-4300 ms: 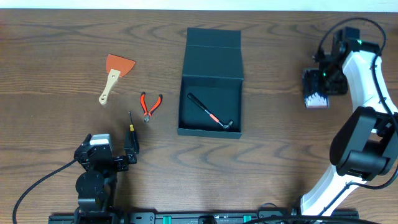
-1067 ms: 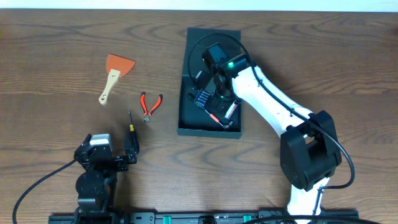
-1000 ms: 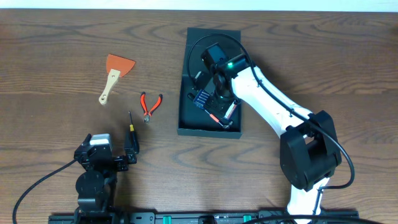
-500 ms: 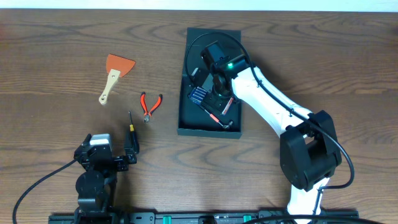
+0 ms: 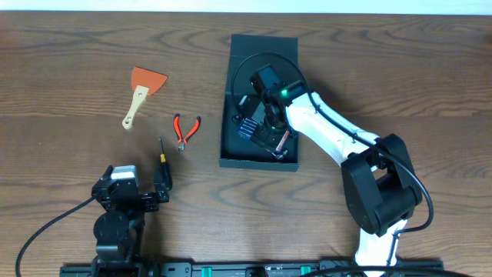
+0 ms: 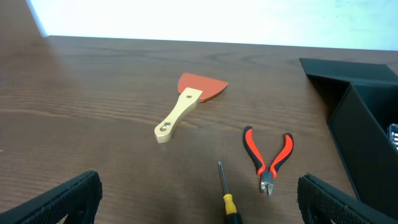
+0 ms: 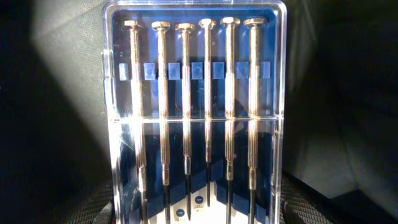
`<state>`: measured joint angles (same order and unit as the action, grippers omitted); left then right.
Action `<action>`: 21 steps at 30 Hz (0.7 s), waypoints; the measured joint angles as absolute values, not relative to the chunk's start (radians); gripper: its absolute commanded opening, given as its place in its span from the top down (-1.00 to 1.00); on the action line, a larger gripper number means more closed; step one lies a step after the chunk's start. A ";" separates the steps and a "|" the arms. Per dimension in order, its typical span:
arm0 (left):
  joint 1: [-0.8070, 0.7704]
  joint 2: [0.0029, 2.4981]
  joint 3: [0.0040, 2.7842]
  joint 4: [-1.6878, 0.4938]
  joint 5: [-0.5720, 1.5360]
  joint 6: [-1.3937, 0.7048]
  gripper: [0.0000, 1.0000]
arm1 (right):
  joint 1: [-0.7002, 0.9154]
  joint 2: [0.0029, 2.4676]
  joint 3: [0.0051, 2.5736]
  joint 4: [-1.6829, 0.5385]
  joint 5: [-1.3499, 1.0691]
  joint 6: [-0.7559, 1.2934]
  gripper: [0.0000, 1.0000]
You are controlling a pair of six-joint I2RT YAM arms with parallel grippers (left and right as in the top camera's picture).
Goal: Pack container
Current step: 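Lower the screwdriver case into the box and open the right gripper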
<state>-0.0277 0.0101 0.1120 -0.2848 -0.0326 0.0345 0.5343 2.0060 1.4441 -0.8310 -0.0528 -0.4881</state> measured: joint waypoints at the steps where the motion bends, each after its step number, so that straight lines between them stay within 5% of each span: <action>1: -0.028 0.010 0.112 -0.285 -0.033 0.035 -0.97 | 0.533 2.006 1.434 -0.823 -0.053 -0.488 -0.50; 5: -0.028 0.010 0.112 -0.285 -0.033 0.035 -0.97 | 0.532 2.006 1.404 -0.804 -0.053 -0.488 -0.55; 9: -0.028 0.010 0.112 -0.285 -0.033 0.035 -0.97 | 0.529 2.006 1.399 -0.797 -0.054 -0.482 -0.98; 21: -0.028 0.010 0.112 -0.285 -0.033 0.035 -0.97 | 0.528 2.006 1.401 -0.788 -0.057 -0.468 -0.99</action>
